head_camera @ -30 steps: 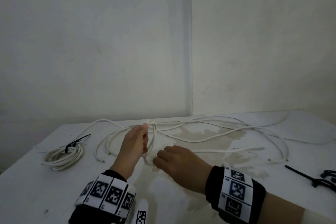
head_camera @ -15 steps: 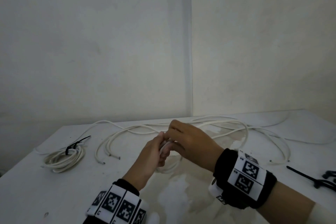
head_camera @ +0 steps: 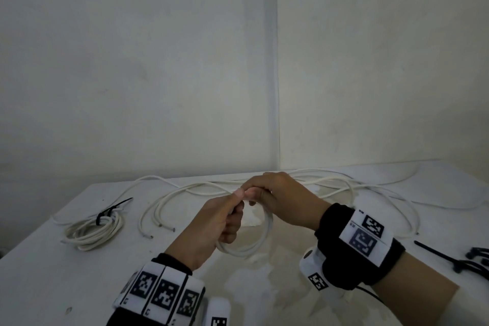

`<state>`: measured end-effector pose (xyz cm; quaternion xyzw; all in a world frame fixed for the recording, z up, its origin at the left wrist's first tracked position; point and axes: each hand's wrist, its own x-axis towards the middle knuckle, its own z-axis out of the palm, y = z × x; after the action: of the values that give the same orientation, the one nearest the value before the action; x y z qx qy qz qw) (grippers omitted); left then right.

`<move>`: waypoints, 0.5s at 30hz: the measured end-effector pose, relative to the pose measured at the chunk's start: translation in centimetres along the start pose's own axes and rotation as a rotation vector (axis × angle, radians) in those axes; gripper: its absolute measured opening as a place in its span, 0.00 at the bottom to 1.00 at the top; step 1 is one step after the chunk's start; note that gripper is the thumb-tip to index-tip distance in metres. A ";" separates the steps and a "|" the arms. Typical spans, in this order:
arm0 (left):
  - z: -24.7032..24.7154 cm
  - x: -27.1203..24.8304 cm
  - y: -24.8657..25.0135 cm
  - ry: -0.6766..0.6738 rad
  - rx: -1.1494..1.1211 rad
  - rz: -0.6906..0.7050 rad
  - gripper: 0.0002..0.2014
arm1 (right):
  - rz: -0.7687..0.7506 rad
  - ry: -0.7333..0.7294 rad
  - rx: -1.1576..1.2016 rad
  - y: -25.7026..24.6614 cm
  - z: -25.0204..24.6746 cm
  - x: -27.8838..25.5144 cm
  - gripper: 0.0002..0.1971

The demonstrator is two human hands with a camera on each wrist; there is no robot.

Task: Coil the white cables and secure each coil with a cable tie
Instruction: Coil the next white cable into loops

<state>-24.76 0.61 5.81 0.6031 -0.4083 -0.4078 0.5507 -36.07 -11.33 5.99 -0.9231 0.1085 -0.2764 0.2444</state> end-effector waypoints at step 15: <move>-0.6 0.5 -1.0 0.197 -0.093 0.180 0.20 | 0.253 0.148 0.252 -0.3 1.5 0.4 0.15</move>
<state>-24.02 0.42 4.78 0.5749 -0.3851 -0.3141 0.6500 -34.88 -10.66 5.22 -0.8413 0.2058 -0.3222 0.3821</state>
